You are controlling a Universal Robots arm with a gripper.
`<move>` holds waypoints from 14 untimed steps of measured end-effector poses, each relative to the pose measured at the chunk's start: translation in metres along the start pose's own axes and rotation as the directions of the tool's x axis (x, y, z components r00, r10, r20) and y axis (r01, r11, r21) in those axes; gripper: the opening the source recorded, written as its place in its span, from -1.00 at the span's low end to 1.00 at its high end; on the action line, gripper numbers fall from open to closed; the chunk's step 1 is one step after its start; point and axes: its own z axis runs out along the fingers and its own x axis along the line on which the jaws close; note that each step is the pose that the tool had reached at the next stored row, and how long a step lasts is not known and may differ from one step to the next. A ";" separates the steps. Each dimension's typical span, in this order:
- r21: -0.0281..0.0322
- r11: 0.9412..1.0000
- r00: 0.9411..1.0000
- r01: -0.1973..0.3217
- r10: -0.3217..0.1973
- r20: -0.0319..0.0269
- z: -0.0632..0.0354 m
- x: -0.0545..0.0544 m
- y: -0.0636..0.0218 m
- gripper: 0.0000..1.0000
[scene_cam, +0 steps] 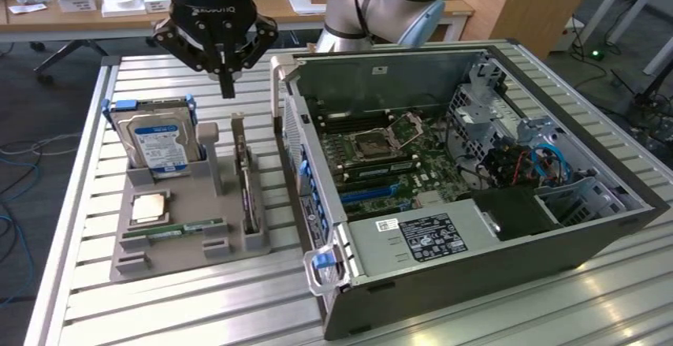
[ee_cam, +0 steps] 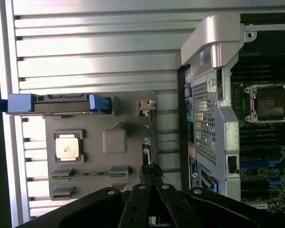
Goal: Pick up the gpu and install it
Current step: 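Reach for the gpu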
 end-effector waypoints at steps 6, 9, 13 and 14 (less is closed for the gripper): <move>0.000 1.000 1.000 0.000 0.000 0.000 0.0000 0.003 -0.0002 -0.79; 0.000 1.000 1.000 0.000 0.000 0.000 0.0001 0.004 -0.0003 -0.79; 0.000 1.000 1.000 0.000 0.000 0.000 -0.0001 0.004 -0.0022 -0.79; 0.000 1.000 1.000 0.000 0.000 0.000 -0.0001 0.004 -0.0035 -0.79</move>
